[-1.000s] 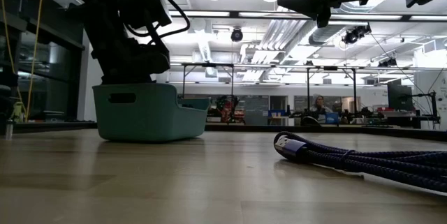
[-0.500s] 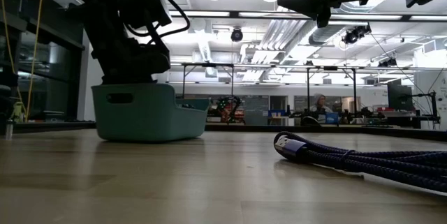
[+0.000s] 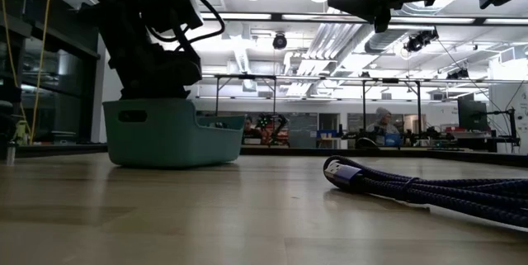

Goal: Pick and place USB-C Cables
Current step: Put the green charger cable into the bin

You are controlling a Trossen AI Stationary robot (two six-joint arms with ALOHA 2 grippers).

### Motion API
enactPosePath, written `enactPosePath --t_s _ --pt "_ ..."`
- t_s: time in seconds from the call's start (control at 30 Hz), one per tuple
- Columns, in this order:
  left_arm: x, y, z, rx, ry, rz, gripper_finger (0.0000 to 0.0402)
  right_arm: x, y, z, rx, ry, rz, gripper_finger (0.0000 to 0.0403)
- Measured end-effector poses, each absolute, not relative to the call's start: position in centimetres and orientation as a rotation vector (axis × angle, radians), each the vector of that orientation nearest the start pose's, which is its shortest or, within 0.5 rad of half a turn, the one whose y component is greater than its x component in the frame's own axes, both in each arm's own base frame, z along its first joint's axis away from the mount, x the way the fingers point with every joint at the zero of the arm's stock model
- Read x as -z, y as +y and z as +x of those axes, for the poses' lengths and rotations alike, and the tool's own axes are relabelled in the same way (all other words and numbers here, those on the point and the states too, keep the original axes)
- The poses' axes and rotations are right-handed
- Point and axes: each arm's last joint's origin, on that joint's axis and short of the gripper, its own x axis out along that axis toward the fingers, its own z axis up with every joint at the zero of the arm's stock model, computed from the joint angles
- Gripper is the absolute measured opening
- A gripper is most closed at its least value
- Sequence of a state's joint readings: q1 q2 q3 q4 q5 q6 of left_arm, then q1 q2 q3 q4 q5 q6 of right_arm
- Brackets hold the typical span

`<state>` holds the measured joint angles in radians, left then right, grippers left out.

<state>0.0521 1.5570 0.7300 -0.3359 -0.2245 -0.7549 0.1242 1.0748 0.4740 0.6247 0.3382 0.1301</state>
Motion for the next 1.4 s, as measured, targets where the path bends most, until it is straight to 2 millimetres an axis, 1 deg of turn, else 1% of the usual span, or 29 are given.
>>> enactPosePath --t_s 0.17,0.27,0.37,0.5,0.67,0.97,1.13,1.27,1.4 --pt "-14.0 2.1 26.4 -0.667 1.006 -0.563 0.0207 -24.9 1.8 22.5 0.212 -0.037 0.135 0.0227" --pt "-14.3 2.4 26.3 -0.677 1.004 -0.574 0.0205 -24.9 1.8 22.5 0.212 -0.037 0.135 0.0227" --pt "-15.5 2.9 26.2 -0.681 0.952 -0.555 0.0205 -24.9 1.8 22.5 0.212 -0.037 0.135 0.0227" --pt "-17.7 2.9 25.6 -0.766 0.820 -0.464 0.0205 -24.9 1.8 22.5 0.212 -0.036 0.128 0.0227" --pt "-20.6 1.6 24.6 -0.834 0.646 -0.322 0.0207 -24.9 1.8 22.5 0.213 -0.035 0.120 0.0227" --pt "-22.9 -1.0 23.4 -0.884 0.474 -0.172 0.0205 -24.9 1.8 22.5 0.213 -0.035 0.120 0.0227" --pt "-23.6 -1.8 22.9 -0.906 0.418 -0.133 0.0205 -24.9 1.8 22.5 0.213 -0.035 0.120 0.0227" --pt "-23.6 -2.2 22.8 -0.862 0.452 -0.091 0.0207 -24.9 1.8 22.5 0.213 -0.035 0.120 0.0227" --pt "-23.5 -2.4 22.9 -0.807 0.479 -0.115 0.0205 -24.9 1.8 22.5 0.213 -0.035 0.120 0.0227"
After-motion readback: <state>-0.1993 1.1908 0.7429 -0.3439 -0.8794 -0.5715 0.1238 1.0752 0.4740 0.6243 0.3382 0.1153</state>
